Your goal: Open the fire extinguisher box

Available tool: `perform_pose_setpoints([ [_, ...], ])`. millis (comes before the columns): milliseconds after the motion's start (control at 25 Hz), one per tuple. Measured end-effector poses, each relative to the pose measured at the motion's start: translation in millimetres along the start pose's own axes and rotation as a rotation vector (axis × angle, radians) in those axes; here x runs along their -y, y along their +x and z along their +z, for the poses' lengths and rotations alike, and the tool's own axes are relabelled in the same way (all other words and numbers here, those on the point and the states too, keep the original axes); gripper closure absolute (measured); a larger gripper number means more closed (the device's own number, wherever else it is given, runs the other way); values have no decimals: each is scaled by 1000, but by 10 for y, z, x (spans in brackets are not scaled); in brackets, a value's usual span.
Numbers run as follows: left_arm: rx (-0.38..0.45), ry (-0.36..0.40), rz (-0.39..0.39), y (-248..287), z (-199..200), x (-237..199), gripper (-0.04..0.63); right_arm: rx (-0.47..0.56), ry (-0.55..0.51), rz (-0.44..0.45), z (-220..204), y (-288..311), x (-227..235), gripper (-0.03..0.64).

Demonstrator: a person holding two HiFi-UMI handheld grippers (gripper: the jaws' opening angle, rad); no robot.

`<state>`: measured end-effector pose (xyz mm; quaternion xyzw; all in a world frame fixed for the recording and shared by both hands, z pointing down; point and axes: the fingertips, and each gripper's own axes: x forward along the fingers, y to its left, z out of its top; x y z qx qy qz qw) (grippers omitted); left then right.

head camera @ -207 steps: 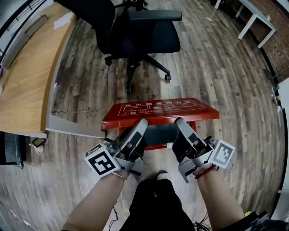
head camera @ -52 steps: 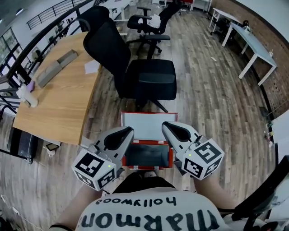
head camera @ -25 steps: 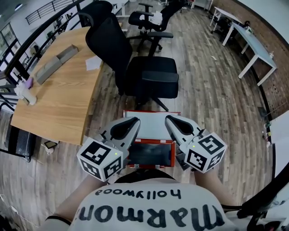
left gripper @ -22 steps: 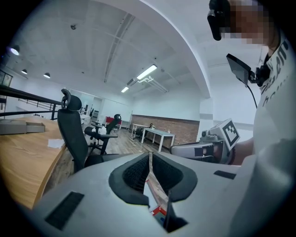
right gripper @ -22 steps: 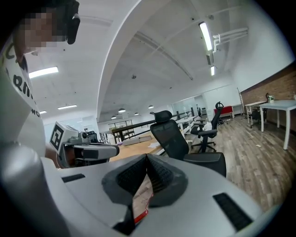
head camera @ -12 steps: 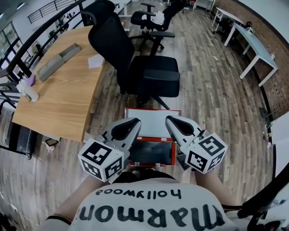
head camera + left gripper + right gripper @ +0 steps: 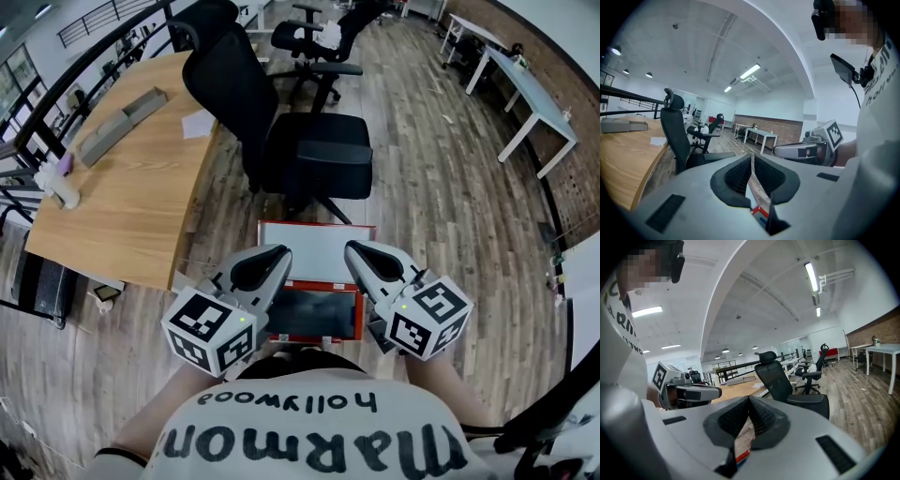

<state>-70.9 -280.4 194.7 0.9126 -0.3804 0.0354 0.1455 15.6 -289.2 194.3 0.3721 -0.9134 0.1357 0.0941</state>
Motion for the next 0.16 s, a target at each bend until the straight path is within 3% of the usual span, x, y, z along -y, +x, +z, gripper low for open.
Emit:
perform_pose_setpoints([
  [160,-5,4,-6,27,-40,33,571,-11,-7,0,-68,-11,14,607],
])
